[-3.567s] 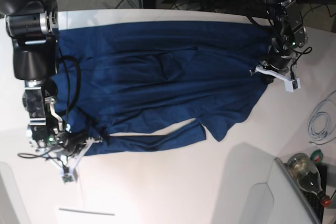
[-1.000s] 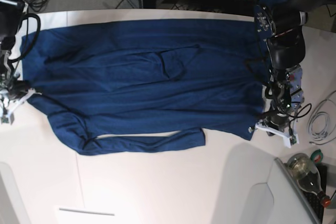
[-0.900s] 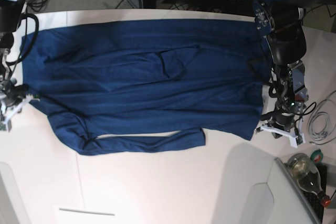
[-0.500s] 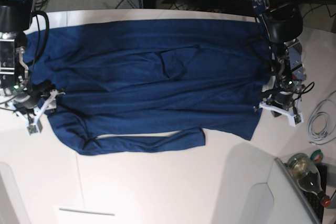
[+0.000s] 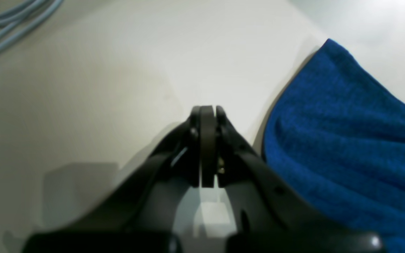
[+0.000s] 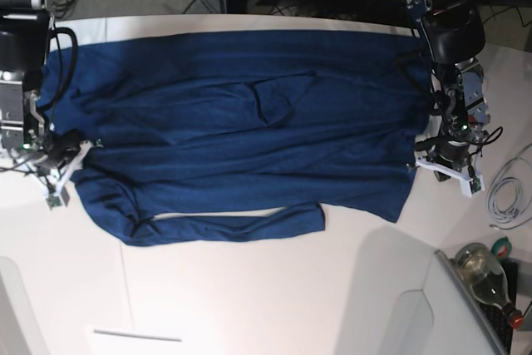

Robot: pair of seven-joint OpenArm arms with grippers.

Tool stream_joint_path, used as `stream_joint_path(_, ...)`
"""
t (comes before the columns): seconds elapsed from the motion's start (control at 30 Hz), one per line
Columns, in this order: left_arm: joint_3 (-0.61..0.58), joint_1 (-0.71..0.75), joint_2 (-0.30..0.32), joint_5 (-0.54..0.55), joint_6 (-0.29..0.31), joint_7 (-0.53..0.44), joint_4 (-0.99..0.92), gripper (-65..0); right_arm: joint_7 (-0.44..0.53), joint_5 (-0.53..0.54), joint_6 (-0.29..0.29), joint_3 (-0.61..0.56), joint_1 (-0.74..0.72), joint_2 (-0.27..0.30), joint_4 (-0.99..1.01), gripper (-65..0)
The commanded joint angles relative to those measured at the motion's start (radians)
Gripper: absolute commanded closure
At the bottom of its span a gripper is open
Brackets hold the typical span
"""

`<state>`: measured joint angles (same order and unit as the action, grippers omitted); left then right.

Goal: Layout the t-shirt on the table in an organized manner, then fold the t-shirt properly
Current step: 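Regrasp the shirt side edge with the left gripper near the hem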

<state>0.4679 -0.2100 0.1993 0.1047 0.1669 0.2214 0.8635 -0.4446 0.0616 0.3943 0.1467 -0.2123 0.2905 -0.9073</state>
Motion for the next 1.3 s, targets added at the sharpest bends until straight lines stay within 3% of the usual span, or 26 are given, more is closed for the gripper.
stream_joint_path(0.0, 0.001, -0.022, 0.015, 0.003, 0.004, -0.026, 0.015, 0.0, 0.017, 0.004, 0.004, 0.008, -0.034, 0.017, 0.003, -4.7)
stream_joint_path(0.03, 0.001, -0.024, 0.015, 0.003, 0.004, -0.026, 0.015, 0.0, 0.017, 0.004, 0.004, 0.009, -0.043, 0.017, 0.017, 0.0)
stream_joint_path(0.33, -0.011, -0.059, 0.015, -0.001, 0.004, -0.003, 0.010, 0.0, 0.011, 0.004, 0.004, 0.012, -0.031, 0.017, -0.082, -0.2)
stream_joint_path(0.47, -0.013, -0.145, 0.033, -0.007, 0.004, 0.069, -0.077, 0.0, -0.015, 0.004, 0.004, 0.014, -0.019, 0.017, -0.128, -0.2)
stream_joint_path(0.6, -0.014, -0.213, 0.050, -0.007, 0.004, 0.074, -0.154, 0.0, -0.015, 0.004, 0.004, 0.014, 0.015, 0.017, -0.201, -0.2)
stream_joint_path(0.7, -0.087, -0.222, 0.053, -0.006, 0.004, 0.074, -0.165, -1.2, -0.015, 0.004, 0.004, 0.014, 0.015, 0.017, -0.203, -0.2)
stream_joint_path(0.8, -0.153, -0.227, 0.058, 0.002, 0.004, 0.072, -0.165, -17.1, -0.015, 0.004, 0.004, 0.008, 0.015, 0.017, -0.203, -0.2)
stream_joint_path(0.97, -0.163, -0.296, 0.053, 0.002, 0.004, 0.071, -0.261, -40.6, -0.015, 0.004, 0.004, 0.006, 0.026, 0.017, -0.204, -0.2)
stream_joint_path(1.07, -0.171, -0.352, 0.053, 0.002, 0.004, 0.059, -0.369, -44.1, -0.015, 0.004, 0.004, 0.006, 0.029, 0.017, -0.206, -0.2)
stream_joint_path(1.27, -0.173, -0.417, 0.053, -0.007, 0.004, -0.101, -0.594, -43.9, -0.015, 0.004, 0.004, 0.012, 0.030, 0.017, -0.206, -0.2)
